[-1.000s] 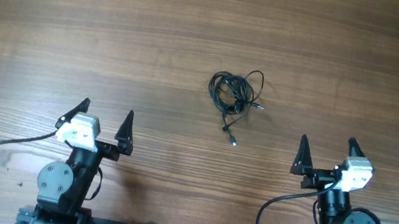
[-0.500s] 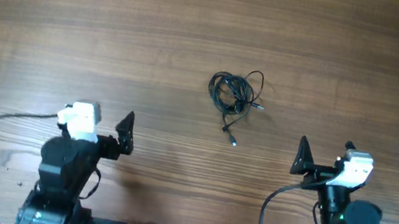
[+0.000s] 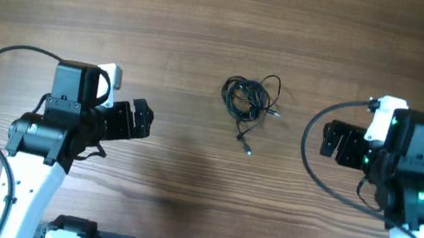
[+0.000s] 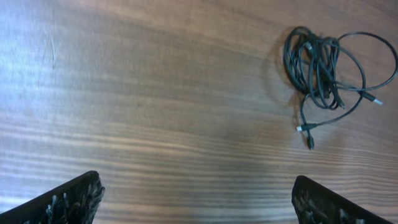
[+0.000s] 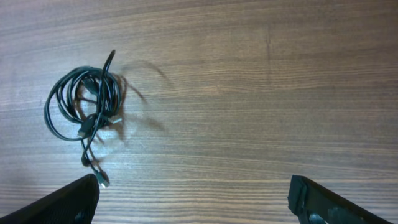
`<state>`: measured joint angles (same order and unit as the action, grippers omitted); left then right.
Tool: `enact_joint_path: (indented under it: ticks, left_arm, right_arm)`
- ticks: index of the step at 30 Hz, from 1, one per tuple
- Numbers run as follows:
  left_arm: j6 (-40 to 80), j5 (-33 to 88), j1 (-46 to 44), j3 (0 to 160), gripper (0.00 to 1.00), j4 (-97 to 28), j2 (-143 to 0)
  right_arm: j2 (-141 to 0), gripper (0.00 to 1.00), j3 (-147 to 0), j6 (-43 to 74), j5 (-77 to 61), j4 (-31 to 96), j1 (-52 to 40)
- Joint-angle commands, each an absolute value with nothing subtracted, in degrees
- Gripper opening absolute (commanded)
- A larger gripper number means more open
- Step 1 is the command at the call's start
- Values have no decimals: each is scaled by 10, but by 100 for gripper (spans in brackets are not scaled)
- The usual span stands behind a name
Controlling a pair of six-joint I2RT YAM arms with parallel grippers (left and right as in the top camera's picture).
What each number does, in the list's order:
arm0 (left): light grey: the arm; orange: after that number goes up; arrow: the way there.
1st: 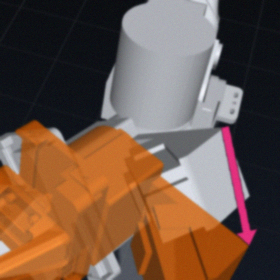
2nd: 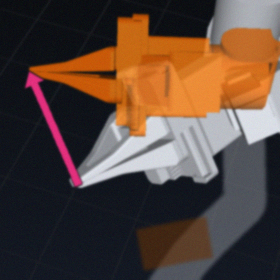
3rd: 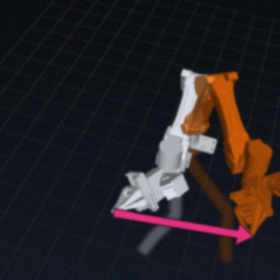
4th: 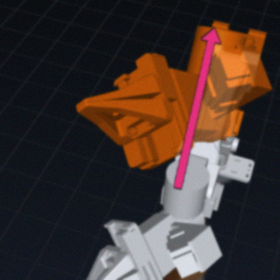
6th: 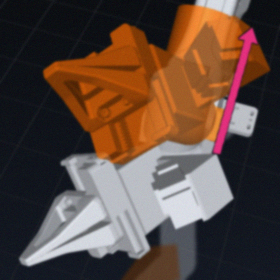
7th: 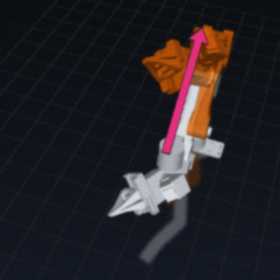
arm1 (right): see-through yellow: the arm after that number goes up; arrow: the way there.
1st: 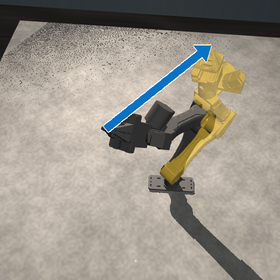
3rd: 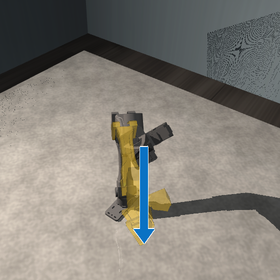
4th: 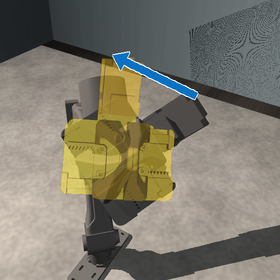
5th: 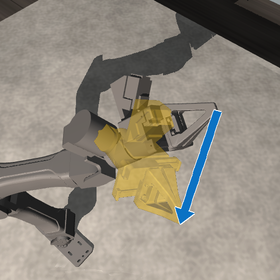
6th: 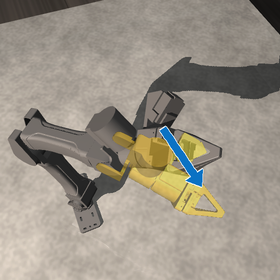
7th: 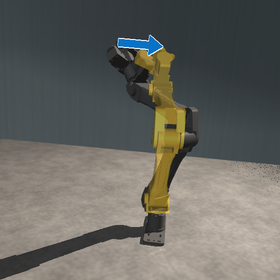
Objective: Untangle cables
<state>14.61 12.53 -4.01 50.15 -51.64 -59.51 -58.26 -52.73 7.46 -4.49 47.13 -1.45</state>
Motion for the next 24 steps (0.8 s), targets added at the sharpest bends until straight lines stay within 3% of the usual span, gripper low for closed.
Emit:
enact_joint_path:
  ticks: [1, 5, 11, 16, 21, 24]
  left_arm:
    - [174, 137, -39, 514, 100, -523, -593]
    - [175, 196, -39, 514, 100, -466, -593]
    - [273, 199, -57, 527, 96, -303, -641]
    - [253, 167, -115, 576, 94, -266, -768]
    - [240, 130, -218, 576, 94, -125, -920]
    - [240, 129, -259, 576, 87, -76, -1005]
  right_arm:
    - [-597, 100, -553, 75, -65, 479, -14]
    - [-596, 100, -553, 92, -81, 469, -14]
    - [-596, 100, -553, 92, -100, 463, -14]
    - [-596, 100, -553, 92, -100, 464, -14]
    - [-597, 100, -553, 92, -100, 467, -14]
    - [-598, 100, -553, 92, -100, 466, -14]
